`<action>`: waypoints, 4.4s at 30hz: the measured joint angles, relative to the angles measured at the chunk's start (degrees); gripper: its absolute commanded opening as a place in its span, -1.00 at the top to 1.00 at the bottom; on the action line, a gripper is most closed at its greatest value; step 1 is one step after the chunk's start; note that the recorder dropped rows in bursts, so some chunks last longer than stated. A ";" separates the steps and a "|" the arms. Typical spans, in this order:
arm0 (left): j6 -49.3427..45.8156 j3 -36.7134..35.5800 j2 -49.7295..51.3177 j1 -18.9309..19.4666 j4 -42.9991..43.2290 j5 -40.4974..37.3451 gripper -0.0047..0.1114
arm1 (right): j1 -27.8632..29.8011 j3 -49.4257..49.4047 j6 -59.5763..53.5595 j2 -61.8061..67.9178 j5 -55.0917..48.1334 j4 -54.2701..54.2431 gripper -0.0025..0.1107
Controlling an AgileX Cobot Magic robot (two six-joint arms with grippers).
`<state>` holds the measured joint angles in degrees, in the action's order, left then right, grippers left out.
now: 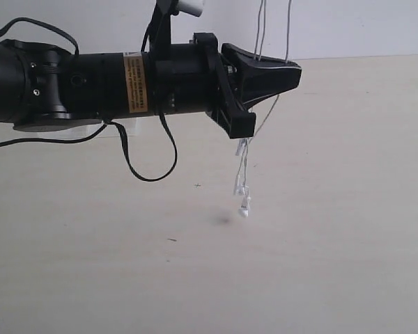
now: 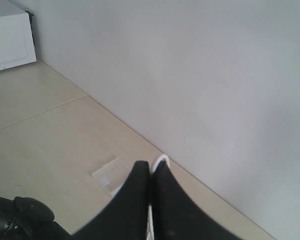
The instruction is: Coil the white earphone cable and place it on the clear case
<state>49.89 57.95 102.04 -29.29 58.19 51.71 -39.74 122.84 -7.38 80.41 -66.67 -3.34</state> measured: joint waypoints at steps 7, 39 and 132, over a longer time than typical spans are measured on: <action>0.77 0.00 -0.22 0.00 0.00 -0.22 0.92 | 0.00 0.00 0.11 0.00 0.00 1.04 0.96; 12.80 0.00 -12.68 0.00 10.62 -6.18 0.92 | 0.00 -2.42 13.15 0.44 -3.32 31.45 0.96; 32.33 0.00 -20.83 5.23 25.38 -9.07 0.92 | -4.92 -99.69 -6.85 -39.78 74.86 -12.68 -0.18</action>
<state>82.23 57.95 81.21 -24.06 83.56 42.64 -44.67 23.15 -14.24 40.62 8.18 -16.02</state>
